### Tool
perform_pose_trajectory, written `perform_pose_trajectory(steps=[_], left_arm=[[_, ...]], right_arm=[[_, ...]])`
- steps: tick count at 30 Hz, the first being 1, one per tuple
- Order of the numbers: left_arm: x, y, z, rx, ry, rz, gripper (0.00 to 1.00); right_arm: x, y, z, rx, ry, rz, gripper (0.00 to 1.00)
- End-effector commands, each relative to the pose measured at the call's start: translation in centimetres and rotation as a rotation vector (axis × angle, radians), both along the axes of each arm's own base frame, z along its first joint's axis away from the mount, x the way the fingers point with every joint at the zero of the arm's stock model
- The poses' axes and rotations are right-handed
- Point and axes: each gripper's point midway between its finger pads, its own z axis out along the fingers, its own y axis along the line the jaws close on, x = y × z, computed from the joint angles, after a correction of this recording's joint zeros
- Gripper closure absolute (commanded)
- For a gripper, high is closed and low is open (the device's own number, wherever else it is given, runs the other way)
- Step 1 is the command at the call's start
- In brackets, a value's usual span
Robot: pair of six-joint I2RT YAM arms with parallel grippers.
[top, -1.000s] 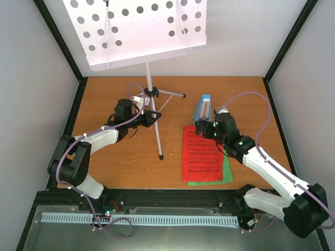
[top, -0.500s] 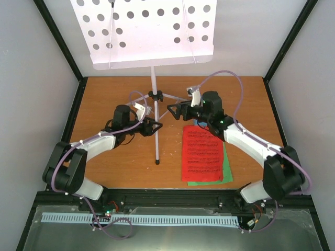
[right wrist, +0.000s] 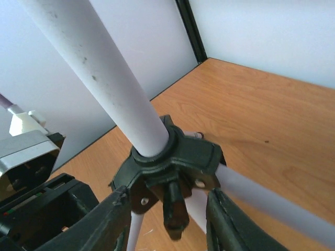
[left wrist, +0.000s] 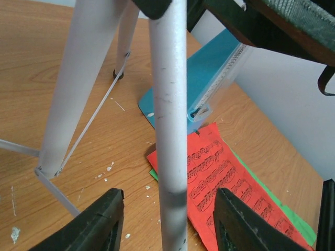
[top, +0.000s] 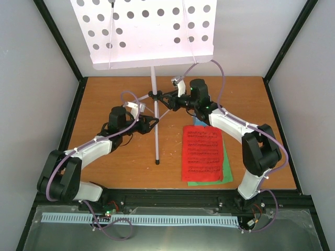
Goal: Pack up the instrument practice props
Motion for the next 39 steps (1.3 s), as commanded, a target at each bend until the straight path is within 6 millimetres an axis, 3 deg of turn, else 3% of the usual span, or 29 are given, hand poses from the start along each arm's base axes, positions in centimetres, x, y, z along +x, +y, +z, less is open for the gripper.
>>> perform_pose_trajectory(steps=[1,5,13,22,25,30,39], left_arm=[[1.2,-0.5,1.8,-0.027,-0.030,0.009,0.53],[1.7,-0.5,1.4,-0.009,-0.021,0.017,0.65],[2.4,-1.1,1.5,-0.008,-0.024,-0.003,0.63],[2.5,-1.3,1.2,-0.001,-0.014,-0.015,0.85],[2.5,-1.2,1.1,0.006,-0.005,-0.007,0.89],[2.3,-1.0,1.3,0.010,-0.002,-0.007,0.93],[2.1,-1.1,1.2,0.007,0.012,-0.014,0.95]], right_arm=[[0.5,1.0,1.3,0.015,-0.046,0.059,0.63],[0.4,1.1,0.7,-0.001,-0.038,0.073,0.70],[0.2,0.4,-0.3,-0.066,-0.052,0.059,0.68],[0.2,0.6,-0.2,-0.066,-0.105,0.080,0.90],[0.1,0.6,-0.1,-0.093,-0.193,0.103,0.97],[-0.3,0.0,0.8,-0.163,-0.449,0.104,0.97],[1.3,-0.5,-1.4,-0.625,-0.846,0.033,0.97]])
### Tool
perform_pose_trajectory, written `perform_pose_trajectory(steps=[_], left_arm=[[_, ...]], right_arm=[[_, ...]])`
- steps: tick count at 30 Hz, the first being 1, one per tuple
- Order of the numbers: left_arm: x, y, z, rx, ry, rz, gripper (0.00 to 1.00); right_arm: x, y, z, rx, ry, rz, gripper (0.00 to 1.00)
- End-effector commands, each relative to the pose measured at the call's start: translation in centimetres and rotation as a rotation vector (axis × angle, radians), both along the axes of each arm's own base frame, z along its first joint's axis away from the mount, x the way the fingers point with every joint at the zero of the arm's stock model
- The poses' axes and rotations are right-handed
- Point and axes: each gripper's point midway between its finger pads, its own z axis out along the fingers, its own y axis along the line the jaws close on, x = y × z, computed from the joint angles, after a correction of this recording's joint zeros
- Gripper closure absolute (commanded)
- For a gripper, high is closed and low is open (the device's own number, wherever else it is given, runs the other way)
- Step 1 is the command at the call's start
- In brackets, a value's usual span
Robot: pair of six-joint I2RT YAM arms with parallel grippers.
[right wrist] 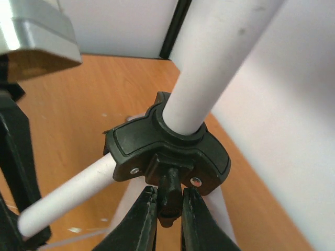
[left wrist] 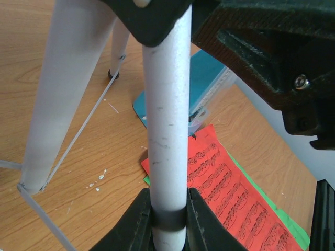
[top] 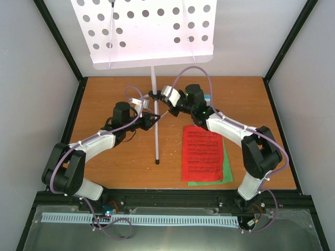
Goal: Pack up the instrument practice props
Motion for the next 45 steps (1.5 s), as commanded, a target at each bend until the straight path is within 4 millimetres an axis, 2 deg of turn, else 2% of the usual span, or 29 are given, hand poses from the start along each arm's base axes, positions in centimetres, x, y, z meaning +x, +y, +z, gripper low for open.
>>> perform_pose_trajectory(steps=[1,3,5,6,7,9,12,16,20,23,28,31,34,37,40,45], left_arm=[[0.4,0.0,1.2,0.008,-0.032,-0.001,0.95],[0.3,0.0,1.3,0.005,-0.029,-0.003,0.95],[0.2,0.0,1.3,0.006,-0.027,-0.005,0.94],[0.2,0.0,1.3,0.007,-0.026,-0.005,0.91],[0.2,0.0,1.4,0.006,-0.027,-0.004,0.88],[0.2,0.1,1.6,0.007,-0.034,-0.004,0.74],[0.3,0.1,1.8,0.014,-0.049,-0.001,0.54],[0.3,0.4,1.9,0.021,-0.055,0.010,0.40],[0.0,0.4,2.1,0.015,-0.061,0.011,0.37],[0.0,0.7,2.3,0.014,-0.065,0.031,0.36],[-0.2,1.0,2.3,0.016,-0.067,0.045,0.30],[-0.5,1.1,2.0,0.025,-0.061,0.038,0.28],[-0.8,1.2,2.0,0.029,-0.060,0.037,0.27],[-1.0,1.3,1.9,0.035,-0.058,0.033,0.27],[-1.1,1.3,1.9,0.036,-0.057,0.034,0.27],[-1.1,1.3,2.0,0.034,-0.060,0.031,0.27]], right_arm=[[1.2,-1.2,-0.3,-0.254,-0.300,-0.078,0.97],[1.3,-1.4,0.1,-0.271,-0.355,-0.092,0.95],[0.9,-1.5,1.4,-0.227,-0.375,-0.102,0.91],[0.5,-1.3,2.2,-0.191,-0.368,-0.094,0.83],[-0.2,-1.3,3.5,-0.140,-0.351,-0.087,0.67],[-1.7,-1.0,5.9,-0.018,-0.281,-0.055,0.48],[-3.9,-1.1,7.9,0.141,-0.108,-0.029,0.30],[-4.5,-2.3,7.3,0.271,0.121,-0.118,0.14],[-4.1,-3.7,6.2,0.397,0.325,-0.198,0.04],[-2.6,-4.5,5.7,0.523,0.561,-0.247,0.02],[-1.1,-4.4,4.6,0.790,1.015,-0.308,0.11],[-1.0,-3.3,4.7,0.933,1.227,-0.254,0.14],[-0.5,-2.2,2.7,0.999,1.450,-0.269,0.16],[-0.3,-1.2,2.9,1.053,1.534,-0.215,0.18],[-0.1,-0.5,2.8,1.049,1.558,-0.233,0.20],[0.4,-0.4,2.5,1.049,1.551,-0.264,0.31]])
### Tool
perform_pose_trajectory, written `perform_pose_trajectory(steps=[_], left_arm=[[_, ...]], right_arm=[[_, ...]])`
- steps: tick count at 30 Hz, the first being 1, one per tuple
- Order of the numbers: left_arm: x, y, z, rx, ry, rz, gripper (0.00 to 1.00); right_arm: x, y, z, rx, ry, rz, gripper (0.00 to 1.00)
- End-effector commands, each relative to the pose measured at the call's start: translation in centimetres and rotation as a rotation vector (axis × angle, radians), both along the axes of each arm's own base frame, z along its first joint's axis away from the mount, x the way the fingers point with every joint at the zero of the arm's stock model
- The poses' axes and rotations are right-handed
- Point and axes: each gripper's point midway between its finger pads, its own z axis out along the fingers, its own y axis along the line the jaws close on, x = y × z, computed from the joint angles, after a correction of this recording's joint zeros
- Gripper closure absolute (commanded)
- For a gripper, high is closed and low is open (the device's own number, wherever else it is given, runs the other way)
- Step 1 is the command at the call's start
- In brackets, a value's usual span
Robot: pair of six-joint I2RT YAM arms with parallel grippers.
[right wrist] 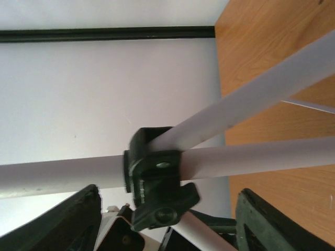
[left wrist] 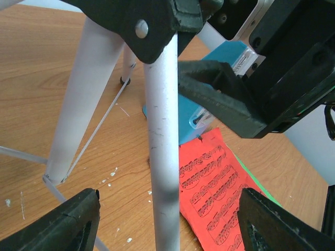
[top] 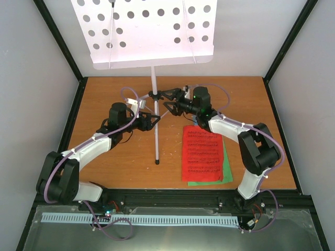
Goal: Pack up the instrument practice props
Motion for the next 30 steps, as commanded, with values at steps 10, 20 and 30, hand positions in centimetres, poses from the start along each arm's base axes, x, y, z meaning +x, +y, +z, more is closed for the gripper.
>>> perform_pose_trajectory(steps=[10,20,30], left_arm=[[-0.30,0.02,0.48,0.004,-0.026,-0.014,0.27],[-0.41,0.09,0.47,0.003,-0.025,-0.012,0.27],[-0.41,0.09,0.36,0.004,-0.021,-0.011,0.27]], right_arm=[[0.11,1.19,2.64,0.077,0.005,0.021,0.48],[0.01,1.41,2.76,0.069,-0.011,0.036,0.71],[-0.04,1.33,3.04,0.053,-0.047,0.037,0.80]])
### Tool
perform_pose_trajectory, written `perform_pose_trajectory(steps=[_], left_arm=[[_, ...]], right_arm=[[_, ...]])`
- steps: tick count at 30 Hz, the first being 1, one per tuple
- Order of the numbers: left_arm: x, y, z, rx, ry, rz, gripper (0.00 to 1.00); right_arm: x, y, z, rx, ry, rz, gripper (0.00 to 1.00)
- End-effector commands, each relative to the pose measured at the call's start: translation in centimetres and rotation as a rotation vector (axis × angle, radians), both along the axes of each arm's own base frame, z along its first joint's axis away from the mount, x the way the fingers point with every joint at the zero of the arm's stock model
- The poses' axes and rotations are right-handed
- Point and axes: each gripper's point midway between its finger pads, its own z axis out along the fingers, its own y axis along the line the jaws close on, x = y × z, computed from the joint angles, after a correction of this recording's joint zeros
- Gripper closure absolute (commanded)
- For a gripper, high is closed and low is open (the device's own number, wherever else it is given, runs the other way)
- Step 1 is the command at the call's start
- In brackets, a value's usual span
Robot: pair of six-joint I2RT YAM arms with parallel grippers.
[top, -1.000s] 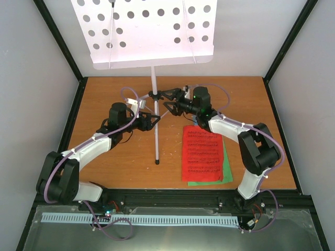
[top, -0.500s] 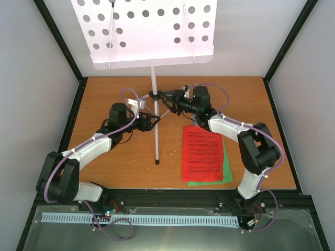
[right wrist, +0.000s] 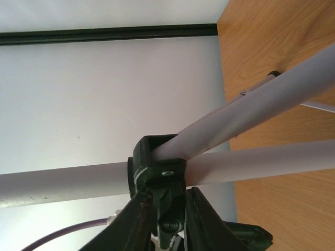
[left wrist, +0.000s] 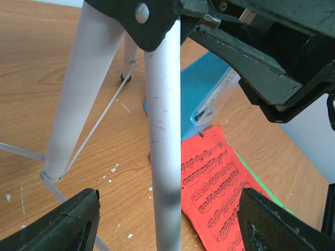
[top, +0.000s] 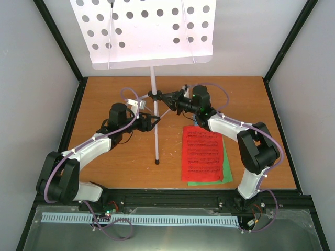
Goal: Pack up the instrument practice props
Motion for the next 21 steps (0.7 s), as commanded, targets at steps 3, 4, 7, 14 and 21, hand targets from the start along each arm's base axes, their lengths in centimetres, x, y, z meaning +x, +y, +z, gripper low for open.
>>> perform_pose_trajectory(steps=[3,4,7,14,21], left_arm=[[0.0,0.0,0.6,0.000,-0.022,-0.005,0.27],[0.0,0.0,0.6,-0.002,-0.021,-0.006,0.30],[0.3,-0.1,0.5,0.000,-0.015,-0.005,0.42],[0.8,-0.6,0.2,-0.015,0.000,-0.020,0.53],[1.3,-0.8,-0.4,-0.017,0.011,-0.014,0.74]], right_arm=[[-0.4,0.8,2.4,0.019,-0.090,0.037,0.74],[-0.4,0.8,2.4,0.018,-0.093,0.039,0.72],[-0.4,0.8,2.4,0.015,-0.110,0.043,0.71],[-0.3,0.8,2.6,-0.003,-0.180,0.041,0.84],[-0.6,0.6,2.8,-0.084,-0.371,0.050,0.97]])
